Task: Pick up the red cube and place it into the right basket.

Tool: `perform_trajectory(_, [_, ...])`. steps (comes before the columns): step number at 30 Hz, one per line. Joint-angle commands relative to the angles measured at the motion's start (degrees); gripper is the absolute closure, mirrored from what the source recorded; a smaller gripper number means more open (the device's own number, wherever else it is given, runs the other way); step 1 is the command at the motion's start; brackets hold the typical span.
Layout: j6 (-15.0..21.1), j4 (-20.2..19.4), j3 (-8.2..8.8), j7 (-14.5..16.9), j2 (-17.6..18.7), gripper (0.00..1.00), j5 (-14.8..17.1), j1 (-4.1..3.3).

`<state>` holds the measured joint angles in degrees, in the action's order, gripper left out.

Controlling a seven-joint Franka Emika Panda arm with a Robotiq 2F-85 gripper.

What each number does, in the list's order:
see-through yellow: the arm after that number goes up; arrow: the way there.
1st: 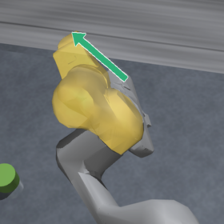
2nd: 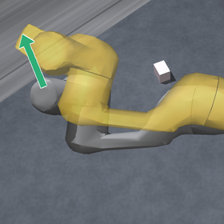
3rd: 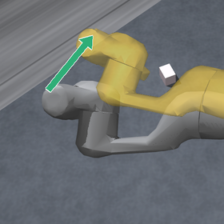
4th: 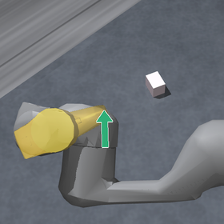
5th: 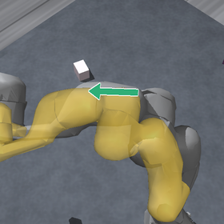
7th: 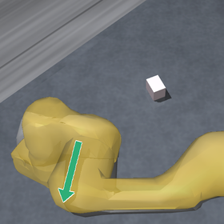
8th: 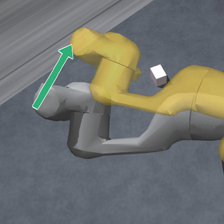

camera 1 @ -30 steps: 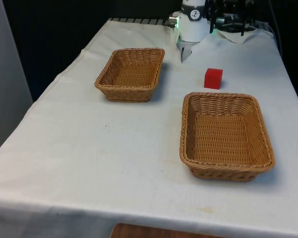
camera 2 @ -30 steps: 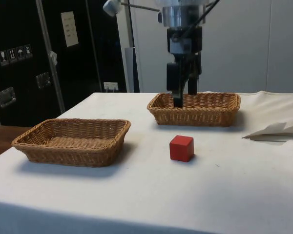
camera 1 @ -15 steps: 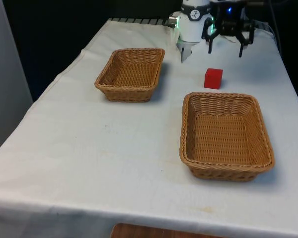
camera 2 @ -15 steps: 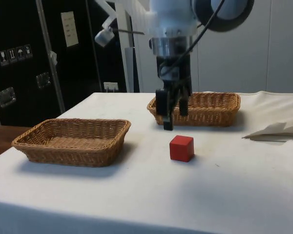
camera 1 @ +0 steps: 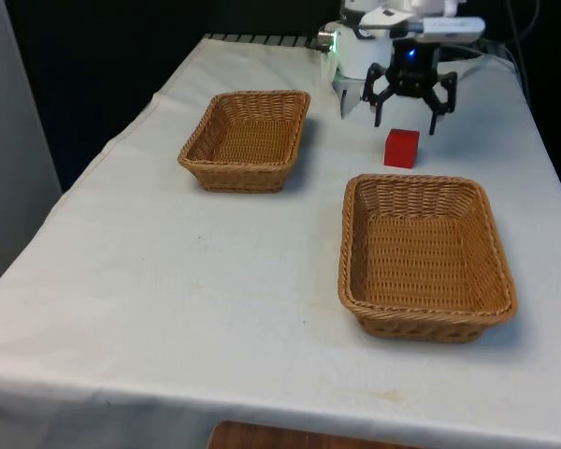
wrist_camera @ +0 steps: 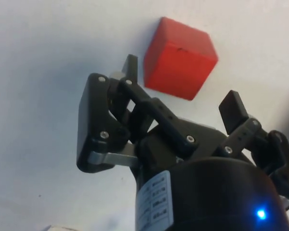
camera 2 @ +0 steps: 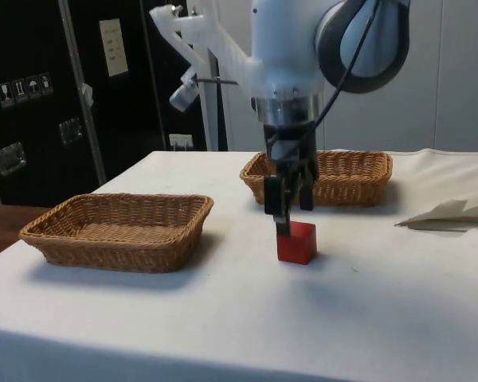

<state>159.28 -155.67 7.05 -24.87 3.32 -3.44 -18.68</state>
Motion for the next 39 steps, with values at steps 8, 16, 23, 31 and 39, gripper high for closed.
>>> perform_trajectory(8, [1.83,-0.17,0.74,1.43,1.32,0.0,0.34,0.0])
perform_trajectory(16, [1.83,0.46,0.57,0.92,2.18,0.0,0.4,-0.23])
perform_trajectory(23, [3.5,1.6,-0.29,-0.06,5.67,0.0,0.97,-0.11])
perform_trajectory(31, [4.76,2.29,-0.4,-0.86,7.85,0.0,0.4,-0.06])
perform_trajectory(39, [4.7,2.29,-0.23,-0.92,7.85,0.7,0.11,-0.06])
